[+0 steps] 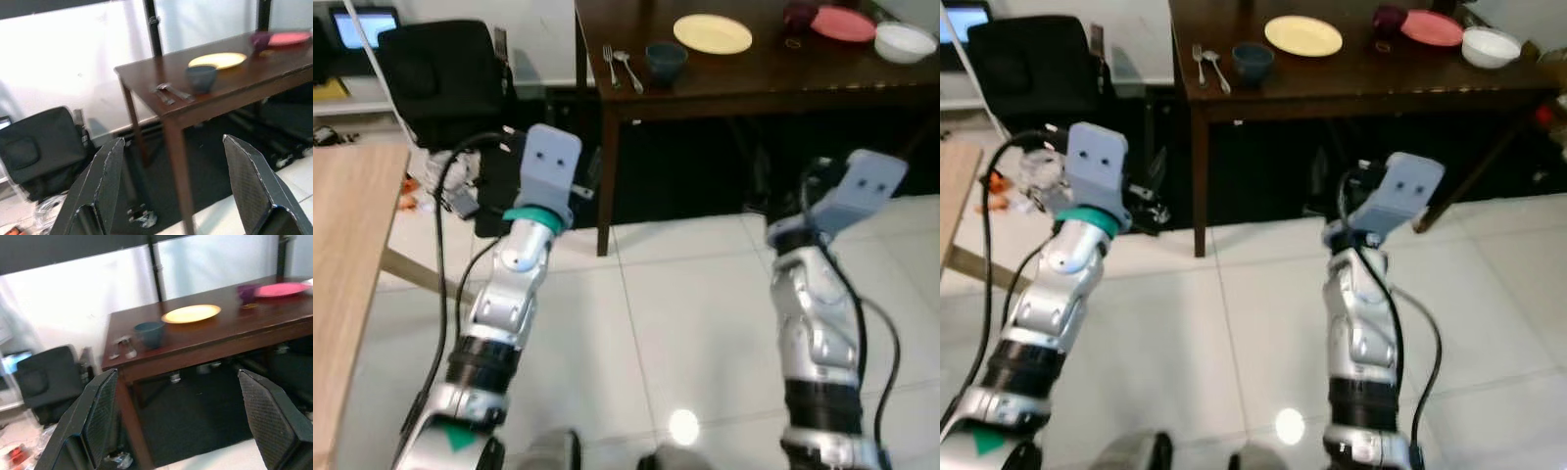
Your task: Setting the table
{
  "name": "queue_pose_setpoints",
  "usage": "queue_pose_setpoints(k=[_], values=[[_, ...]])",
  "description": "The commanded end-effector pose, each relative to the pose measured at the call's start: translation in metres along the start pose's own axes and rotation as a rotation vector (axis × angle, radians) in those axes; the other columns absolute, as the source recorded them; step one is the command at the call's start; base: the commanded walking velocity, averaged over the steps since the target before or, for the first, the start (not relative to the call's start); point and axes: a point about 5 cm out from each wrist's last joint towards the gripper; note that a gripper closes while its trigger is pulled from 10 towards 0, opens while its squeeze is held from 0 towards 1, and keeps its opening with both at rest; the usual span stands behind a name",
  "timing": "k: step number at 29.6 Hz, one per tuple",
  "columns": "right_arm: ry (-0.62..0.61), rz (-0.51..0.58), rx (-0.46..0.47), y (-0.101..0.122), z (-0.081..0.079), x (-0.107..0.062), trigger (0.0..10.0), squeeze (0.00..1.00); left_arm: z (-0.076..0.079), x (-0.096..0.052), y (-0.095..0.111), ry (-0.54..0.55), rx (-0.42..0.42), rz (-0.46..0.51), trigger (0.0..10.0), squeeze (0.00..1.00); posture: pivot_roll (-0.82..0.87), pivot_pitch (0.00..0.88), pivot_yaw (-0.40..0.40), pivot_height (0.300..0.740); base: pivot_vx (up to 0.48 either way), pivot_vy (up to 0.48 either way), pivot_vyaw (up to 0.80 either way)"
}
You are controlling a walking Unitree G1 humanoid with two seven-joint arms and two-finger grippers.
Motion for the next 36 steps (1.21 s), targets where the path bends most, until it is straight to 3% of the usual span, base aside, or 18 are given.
queue_pose_setpoints(k=[1, 26, 36], values=[[-0.030, 0.006, 0.001, 0.0013, 0.0079, -0.0026, 10.0, 0.00, 0.0065, 0.0003, -0.0006, -0.022, -0.004, 0.002, 10.0, 0.00, -0.04, 0.000, 0.037, 0.740, 0.458, 0.000, 0.00], [-0.054, -0.001, 0.017, -0.0002, 0.0101, -0.0047, 10.0, 0.00, 0.0081, 0.0030, -0.0013, -0.037, -0.001, 0.004, 10.0, 0.00, -0.04, 0.000, 0.044, 0.740, 0.465, 0.000, 0.00], [-0.058, -0.008, 0.018, -0.0002, 0.0116, -0.0039, 10.0, 0.00, 0.0156, 0.0016, -0.0004, -0.090, -0.016, -0.001, 10.0, 0.00, -0.04, 0.000, 0.041, 0.740, 0.027, 0.000, -0.20]])
Point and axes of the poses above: a point about 5 cm out from each wrist's last joint towards the gripper, its own x axis pointing out of the wrist towards the gripper, its own y axis along the axis of the wrist's last joint, z = x × y, and after that the axes turned 7 degrees about x, right-handed
